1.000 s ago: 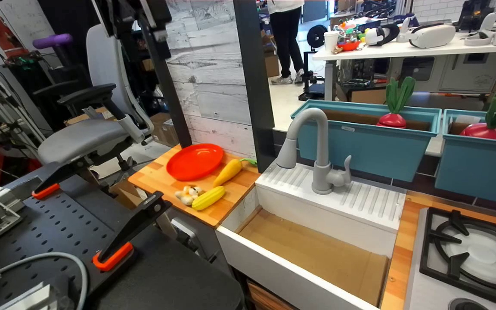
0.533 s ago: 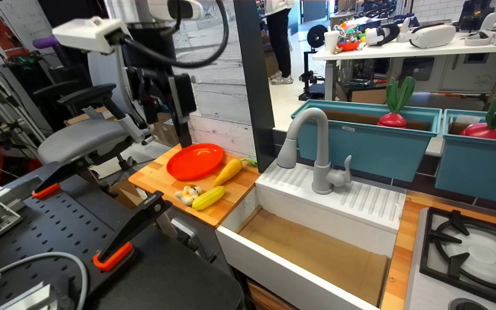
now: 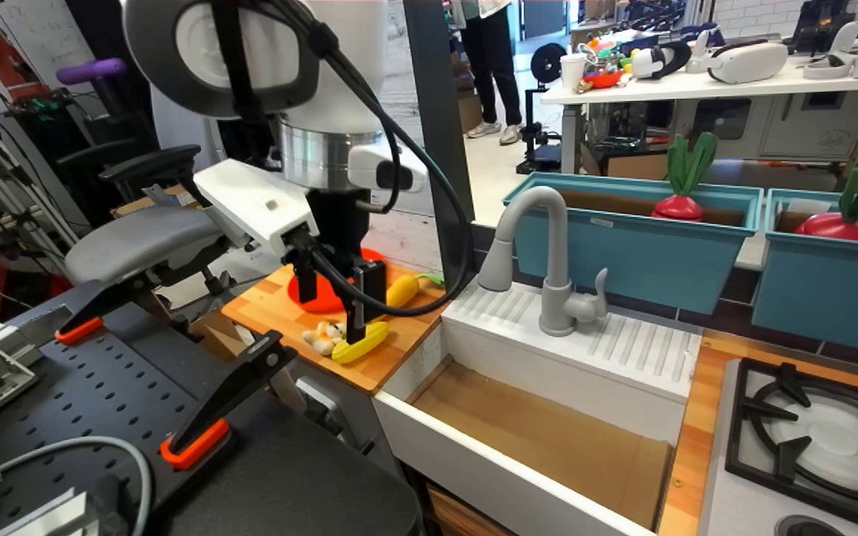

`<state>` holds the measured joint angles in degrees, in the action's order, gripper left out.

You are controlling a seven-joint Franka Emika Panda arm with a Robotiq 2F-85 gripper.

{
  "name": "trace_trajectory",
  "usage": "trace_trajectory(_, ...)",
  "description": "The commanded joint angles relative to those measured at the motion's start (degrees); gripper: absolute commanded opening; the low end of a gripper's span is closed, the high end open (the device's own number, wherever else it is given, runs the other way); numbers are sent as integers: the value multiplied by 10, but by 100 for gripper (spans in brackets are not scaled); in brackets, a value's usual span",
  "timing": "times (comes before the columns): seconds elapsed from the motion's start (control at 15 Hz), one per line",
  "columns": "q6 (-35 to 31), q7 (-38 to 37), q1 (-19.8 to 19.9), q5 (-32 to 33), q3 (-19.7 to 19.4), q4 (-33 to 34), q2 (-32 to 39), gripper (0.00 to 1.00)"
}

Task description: Pick up the corn and put it on the left side of the counter

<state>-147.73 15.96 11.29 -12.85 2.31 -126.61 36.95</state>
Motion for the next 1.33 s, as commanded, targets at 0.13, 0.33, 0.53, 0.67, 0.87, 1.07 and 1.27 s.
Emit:
trace_trajectory(0.13, 1, -3, 29, -12, 30, 77, 60, 100)
trace_trajectory(0.33, -13, 1, 39, -28, 52, 92, 81, 100)
trace_trajectory(0.53, -46, -10, 24, -23, 55, 95, 102, 100)
trace_trajectory(0.67, -67, -20, 18, -17, 58, 96, 116, 100)
trace_trajectory(0.87, -103, -43, 2, -6, 53, 102, 140, 100)
trace_trajectory(1.07, -116, -59, -8, 2, 51, 113, 162, 100)
trace_trajectory(1.27, -118, -68, -11, 4, 52, 126, 177, 99)
